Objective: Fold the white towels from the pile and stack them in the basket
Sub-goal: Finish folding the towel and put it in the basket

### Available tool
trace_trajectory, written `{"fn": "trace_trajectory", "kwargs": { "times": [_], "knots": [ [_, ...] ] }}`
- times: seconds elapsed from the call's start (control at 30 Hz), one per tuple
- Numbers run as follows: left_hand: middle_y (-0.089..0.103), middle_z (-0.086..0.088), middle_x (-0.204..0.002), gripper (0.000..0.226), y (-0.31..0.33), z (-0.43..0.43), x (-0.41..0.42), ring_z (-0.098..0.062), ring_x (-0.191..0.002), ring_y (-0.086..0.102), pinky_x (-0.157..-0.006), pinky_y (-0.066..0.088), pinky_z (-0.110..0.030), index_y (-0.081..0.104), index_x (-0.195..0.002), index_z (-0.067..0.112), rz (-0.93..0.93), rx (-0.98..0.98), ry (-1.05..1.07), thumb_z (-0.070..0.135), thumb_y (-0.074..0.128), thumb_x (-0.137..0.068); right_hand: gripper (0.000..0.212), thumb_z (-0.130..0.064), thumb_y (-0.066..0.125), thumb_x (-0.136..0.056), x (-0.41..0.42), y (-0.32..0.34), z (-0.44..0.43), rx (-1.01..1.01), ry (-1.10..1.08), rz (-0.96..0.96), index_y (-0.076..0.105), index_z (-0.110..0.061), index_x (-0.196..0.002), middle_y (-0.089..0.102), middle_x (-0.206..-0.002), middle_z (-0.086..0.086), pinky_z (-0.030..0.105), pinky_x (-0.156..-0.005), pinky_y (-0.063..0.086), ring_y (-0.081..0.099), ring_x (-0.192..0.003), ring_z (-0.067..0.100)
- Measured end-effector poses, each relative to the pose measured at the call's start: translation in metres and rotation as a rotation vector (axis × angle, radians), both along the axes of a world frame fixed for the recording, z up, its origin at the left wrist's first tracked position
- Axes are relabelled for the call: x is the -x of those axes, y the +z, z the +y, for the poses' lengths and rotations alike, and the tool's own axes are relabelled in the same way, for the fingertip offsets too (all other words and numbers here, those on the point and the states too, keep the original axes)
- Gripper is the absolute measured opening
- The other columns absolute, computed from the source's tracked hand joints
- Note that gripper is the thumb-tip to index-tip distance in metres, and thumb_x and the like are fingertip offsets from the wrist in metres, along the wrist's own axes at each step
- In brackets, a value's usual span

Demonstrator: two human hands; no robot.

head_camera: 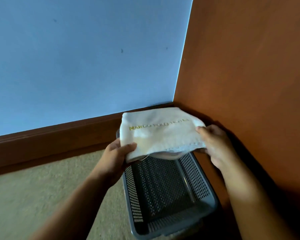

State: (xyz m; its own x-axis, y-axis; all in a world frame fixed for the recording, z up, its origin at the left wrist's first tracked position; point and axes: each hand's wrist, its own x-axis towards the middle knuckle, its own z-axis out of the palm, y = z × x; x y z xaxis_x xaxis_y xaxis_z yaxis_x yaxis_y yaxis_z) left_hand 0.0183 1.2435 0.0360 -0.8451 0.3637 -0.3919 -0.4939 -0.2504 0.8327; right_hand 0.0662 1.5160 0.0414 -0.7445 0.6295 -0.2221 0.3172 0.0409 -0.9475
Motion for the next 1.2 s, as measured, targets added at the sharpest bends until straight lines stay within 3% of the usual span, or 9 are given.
{"fn": "trace_trajectory", "kwargs": {
  "times": [0.1,0.23,0.33,0.4,0.57,0.7,0.93,1.13,1.2],
  "knots": [
    [0.073,-0.026,-0.097,0.026,-0.049,-0.011,-0.020,-0.018,-0.065,0.071,-0.050,0.054,-0.024,0.060,-0.122,-0.001,0.006,0.411,-0.308,0.002,0.058,-0.097,0.018,-0.021,0.062,-0.093,-0.017,-0.046,-0.001,-0.207,0.083,-0.355,0.054,-0.005,-0.095,0.064,-0.082,0.012,0.026,-0.041,0.045,0.063,-0.055,0.024],
    [0.076,-0.017,-0.083,0.055,-0.103,-0.031,-0.055,-0.018,-0.053,0.068,-0.041,0.047,-0.023,0.034,-0.131,0.032,-0.053,0.758,-0.660,0.005,0.063,-0.094,0.026,-0.026,0.058,-0.098,-0.053,-0.108,-0.014,-0.240,0.344,-0.936,0.049,-0.001,-0.092,0.072,-0.079,0.021,0.020,-0.035,0.042,0.059,-0.035,0.018],
    [0.068,0.001,-0.066,0.064,-0.134,-0.028,-0.060,-0.008,-0.053,0.061,-0.049,0.050,-0.023,0.042,-0.142,0.019,0.178,0.966,-0.505,0.012,0.073,-0.086,0.045,-0.029,0.065,-0.089,-0.059,-0.130,-0.024,-0.509,0.357,-0.957,0.044,-0.003,-0.120,0.070,-0.103,0.017,0.032,-0.064,0.059,0.073,-0.078,0.027],
    [0.066,0.009,-0.080,0.063,-0.139,-0.021,-0.059,-0.005,-0.067,0.062,-0.071,0.056,-0.028,0.046,-0.143,0.020,0.386,1.067,-0.512,0.025,0.073,-0.086,0.054,-0.034,0.066,-0.088,-0.055,-0.133,-0.035,-0.694,0.448,-0.881,0.043,-0.008,-0.129,0.064,-0.124,0.012,0.035,-0.087,0.053,0.064,-0.111,0.030],
    [0.043,-0.001,-0.149,0.052,-0.143,0.003,-0.058,-0.027,-0.133,0.048,-0.112,0.035,-0.042,0.044,-0.147,0.032,0.801,1.286,-1.039,0.044,0.054,-0.097,0.042,-0.042,0.062,-0.090,-0.043,-0.145,-0.064,-0.724,0.799,-0.657,0.047,-0.029,-0.127,0.047,-0.129,0.000,0.034,-0.090,0.049,0.055,-0.116,0.023],
    [0.061,-0.011,-0.125,0.035,-0.167,0.007,-0.066,-0.034,-0.124,0.053,-0.111,0.022,-0.047,0.067,-0.119,0.011,0.865,1.451,-1.449,0.035,0.053,-0.097,0.055,-0.030,0.061,-0.090,-0.040,-0.170,-0.059,-0.751,0.805,-0.982,0.040,-0.021,-0.139,0.040,-0.140,0.011,0.039,-0.100,0.048,0.052,-0.124,0.031],
    [0.049,-0.011,-0.144,0.045,-0.171,0.013,-0.039,-0.033,-0.131,0.049,-0.112,0.030,-0.047,0.049,-0.138,0.020,0.960,1.491,-1.276,0.025,0.059,-0.094,0.027,-0.031,0.053,-0.095,-0.014,-0.173,-0.052,-0.846,0.848,-0.812,0.051,-0.022,-0.121,0.047,-0.124,0.009,0.038,-0.085,0.051,0.054,-0.110,0.031],
    [0.061,-0.006,-0.127,0.035,-0.164,0.021,-0.001,-0.029,-0.120,0.060,-0.109,0.037,-0.042,0.056,-0.127,0.019,0.925,1.522,-1.194,0.036,0.056,-0.096,0.036,-0.021,0.043,-0.101,0.013,-0.175,-0.052,-0.782,0.959,-1.211,0.057,-0.009,-0.132,0.056,-0.138,0.012,0.041,-0.098,0.048,0.057,-0.123,0.033],
    [0.052,-0.010,-0.139,0.047,-0.164,0.026,0.019,-0.031,-0.128,0.054,-0.107,0.042,-0.043,0.046,-0.137,0.017,0.927,1.497,-1.030,0.035,0.057,-0.096,0.035,-0.024,0.048,-0.098,0.037,-0.168,-0.060,-0.878,0.913,-1.002,0.055,-0.012,-0.131,0.054,-0.136,0.011,0.039,-0.095,0.048,0.056,-0.122,0.032]
  ]
}}
